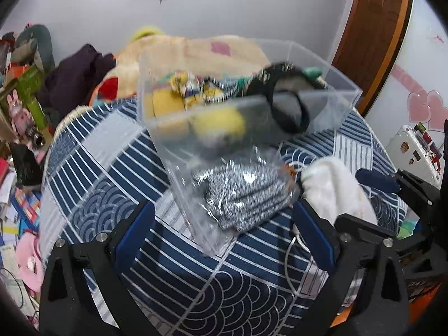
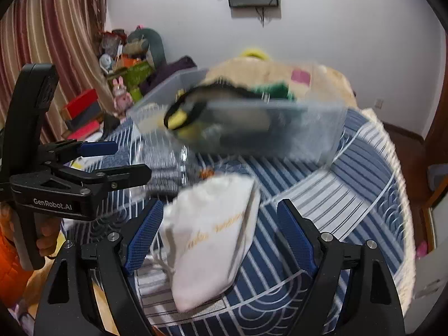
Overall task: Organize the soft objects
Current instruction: 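Grasp the bagged grey knit item with left tool while right tool grasps the white pouch, then lower the bagged item into the box with left tool while right tool drops the pouch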
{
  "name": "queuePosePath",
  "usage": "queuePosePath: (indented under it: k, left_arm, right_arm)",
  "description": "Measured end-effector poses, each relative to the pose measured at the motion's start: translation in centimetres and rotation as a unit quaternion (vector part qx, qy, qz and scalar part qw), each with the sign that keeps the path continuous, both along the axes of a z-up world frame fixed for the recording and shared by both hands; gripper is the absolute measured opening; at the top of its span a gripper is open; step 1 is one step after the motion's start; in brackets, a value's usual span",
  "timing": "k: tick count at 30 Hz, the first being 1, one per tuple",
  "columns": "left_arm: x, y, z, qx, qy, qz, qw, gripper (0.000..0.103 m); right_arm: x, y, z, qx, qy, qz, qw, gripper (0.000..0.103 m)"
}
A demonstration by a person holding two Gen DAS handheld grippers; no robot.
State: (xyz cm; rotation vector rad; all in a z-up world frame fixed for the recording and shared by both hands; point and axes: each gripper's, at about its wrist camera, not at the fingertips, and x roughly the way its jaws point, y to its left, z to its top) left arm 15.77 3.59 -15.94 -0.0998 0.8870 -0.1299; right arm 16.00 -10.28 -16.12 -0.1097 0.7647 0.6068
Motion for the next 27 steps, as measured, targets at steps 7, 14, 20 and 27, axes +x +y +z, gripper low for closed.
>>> queuePosePath:
  k: [7, 14, 20, 27]
  left_arm:
    - [2.0, -0.9, -2.0, -0.006, 0.028, -0.007, 0.9996, 0.100]
    - [1.9, -2.1, -1.8, -0.004, 0.004, -0.021, 0.9998, 0.071]
    - [0.3, -1.5, -1.0, -0.032, -0.004, -0.023, 0.9992, 0.039]
    - [-2.5, -0.8, 1.4, -0.039, -0.040, -0.014, 0.9983, 0.035]
  right_arm:
    - [-0.2, 0.1, -0.9, -0.003, 0.007, 0.008, 1.000, 0.032]
    - [-0.9, -1.6, -0.1, 0.017, -0.003, -0.016, 1.000, 0.013]
    - [-1.6, -3.0, 1.2, 0.027, -0.031, -0.042, 0.998, 0.013]
    - [-2.0, -4.6, 3.5, 0.051, -0.065, -0.068, 0.994, 0.013]
